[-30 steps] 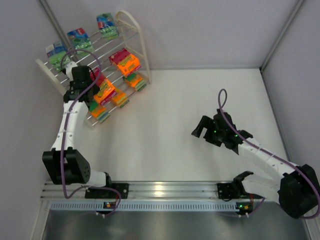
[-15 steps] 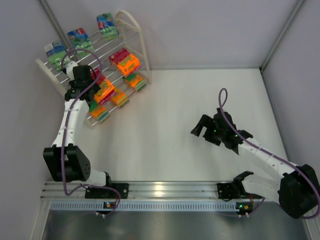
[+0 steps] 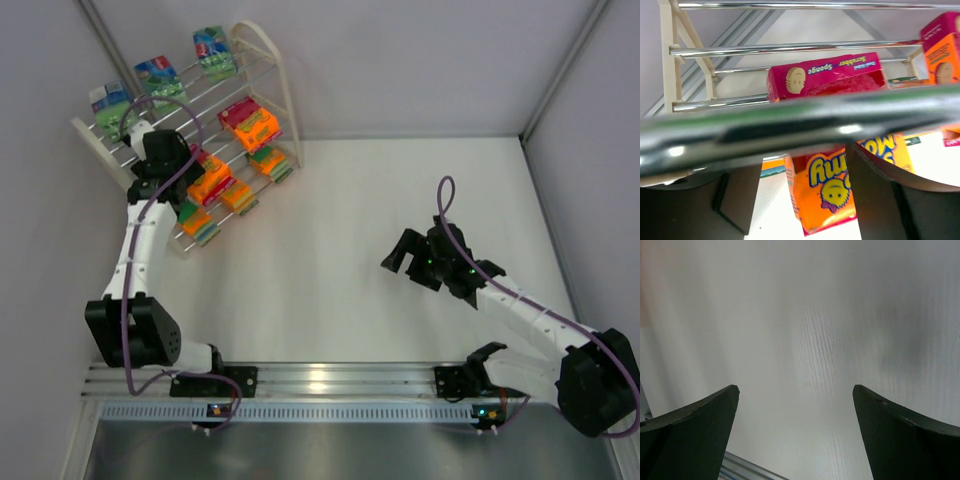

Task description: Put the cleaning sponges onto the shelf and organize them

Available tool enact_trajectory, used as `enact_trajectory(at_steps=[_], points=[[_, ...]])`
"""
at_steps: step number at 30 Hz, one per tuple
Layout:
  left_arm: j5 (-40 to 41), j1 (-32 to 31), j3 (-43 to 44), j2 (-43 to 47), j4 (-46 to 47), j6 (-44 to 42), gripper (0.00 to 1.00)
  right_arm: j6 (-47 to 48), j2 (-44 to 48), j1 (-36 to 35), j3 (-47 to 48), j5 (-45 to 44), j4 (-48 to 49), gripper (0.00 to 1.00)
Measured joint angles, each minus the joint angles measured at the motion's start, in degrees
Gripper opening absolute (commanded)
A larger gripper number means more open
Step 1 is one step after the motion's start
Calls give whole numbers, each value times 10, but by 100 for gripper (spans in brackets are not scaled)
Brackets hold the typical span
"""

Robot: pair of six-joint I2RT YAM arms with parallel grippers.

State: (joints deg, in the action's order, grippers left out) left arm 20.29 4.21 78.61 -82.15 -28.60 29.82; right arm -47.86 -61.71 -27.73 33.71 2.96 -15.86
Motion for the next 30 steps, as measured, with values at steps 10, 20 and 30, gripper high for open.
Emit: enact_trajectory(at_steps=[10,20,30], points=[[-37,-13,-12,83,4,-11,83,0,-8,-3,-1,4,5,99],[-79,-42,-103,170,7,-18,73,1,-19,-4,-5,9,13,99],[-63,-70,-135,175,5,-22,69,1,-25,-4,-5,12,15,99]])
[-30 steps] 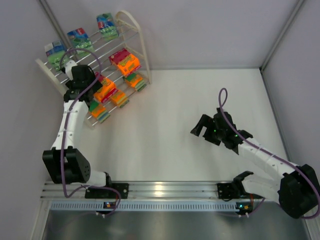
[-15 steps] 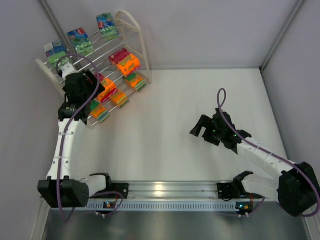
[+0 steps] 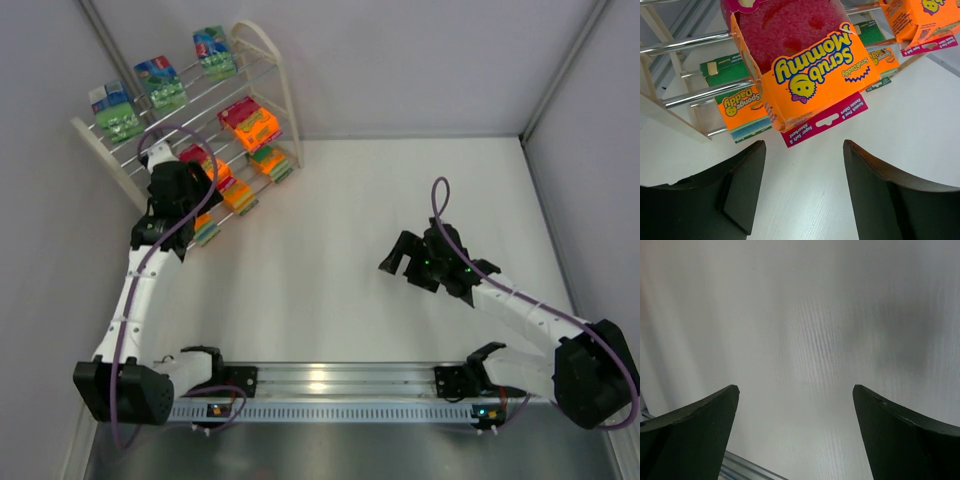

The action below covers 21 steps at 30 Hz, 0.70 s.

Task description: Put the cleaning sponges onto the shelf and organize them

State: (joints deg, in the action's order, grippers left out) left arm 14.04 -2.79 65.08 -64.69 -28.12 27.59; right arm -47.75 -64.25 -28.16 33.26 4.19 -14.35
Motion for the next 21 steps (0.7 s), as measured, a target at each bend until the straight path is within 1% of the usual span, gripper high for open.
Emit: enact_trajectory(at_steps=[5,15,21], points=[[34,0,-1,-16,0,-7,69,0,0,-2,0,0,0,99],[67,0,-1,-67,1,-27,69,0,-7,-2,-7,0,2,99],[90,0,-1,-71,29,-43,68,0,-18,-2,-7,0,3,99]])
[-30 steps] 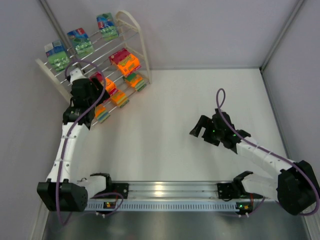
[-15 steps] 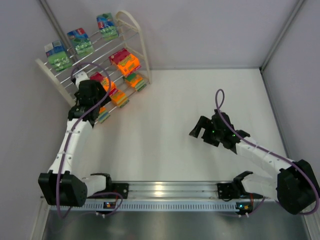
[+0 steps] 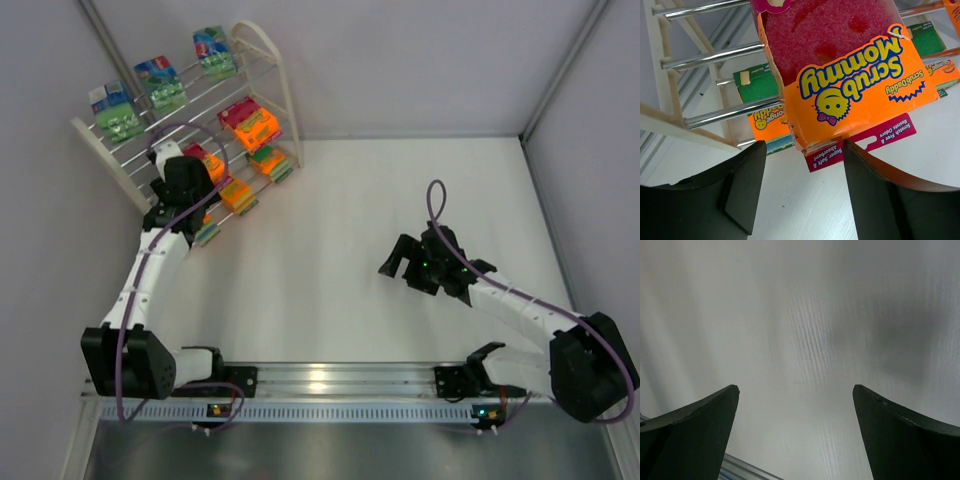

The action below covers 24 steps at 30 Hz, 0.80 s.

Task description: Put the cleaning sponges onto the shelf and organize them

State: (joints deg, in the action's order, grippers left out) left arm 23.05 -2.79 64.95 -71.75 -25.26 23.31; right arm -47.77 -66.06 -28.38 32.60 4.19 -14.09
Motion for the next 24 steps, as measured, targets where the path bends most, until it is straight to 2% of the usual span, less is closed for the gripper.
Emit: enact_trajectory(at_steps=[11,24], points=[[26,0,0,-48,32,-10,67,0,-12,0,0,0,1,99],[51,0,7,-52,60,-34,67,0,-25,0,0,0,12,99]])
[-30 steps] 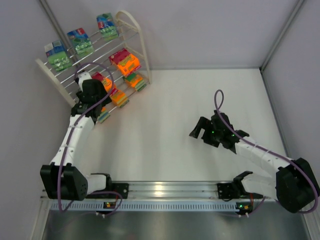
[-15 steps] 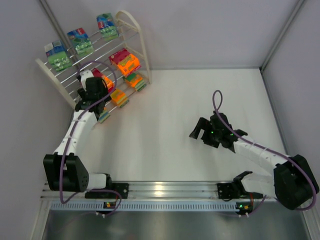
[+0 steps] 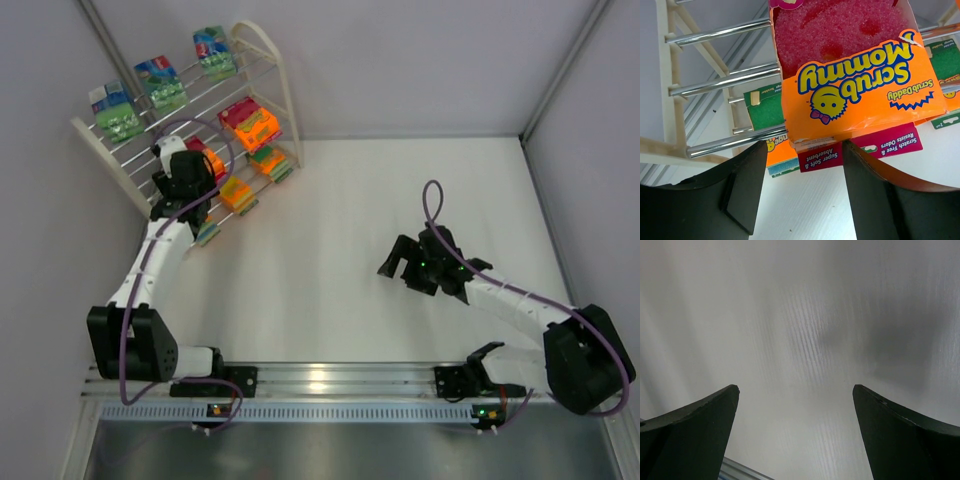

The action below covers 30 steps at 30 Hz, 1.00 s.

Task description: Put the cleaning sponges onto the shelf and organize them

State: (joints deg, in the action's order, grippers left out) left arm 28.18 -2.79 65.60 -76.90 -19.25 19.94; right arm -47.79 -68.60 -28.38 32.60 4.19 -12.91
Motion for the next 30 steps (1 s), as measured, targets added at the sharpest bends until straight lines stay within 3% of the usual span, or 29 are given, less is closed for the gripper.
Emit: enact_trajectory(at_steps=[22,30], points=[[19,0,14,-35,31,-7,67,0,-1,0,0,0,1,99],[2,0,14,-16,30,-16,73,14,22,0,0,-3,0,99]])
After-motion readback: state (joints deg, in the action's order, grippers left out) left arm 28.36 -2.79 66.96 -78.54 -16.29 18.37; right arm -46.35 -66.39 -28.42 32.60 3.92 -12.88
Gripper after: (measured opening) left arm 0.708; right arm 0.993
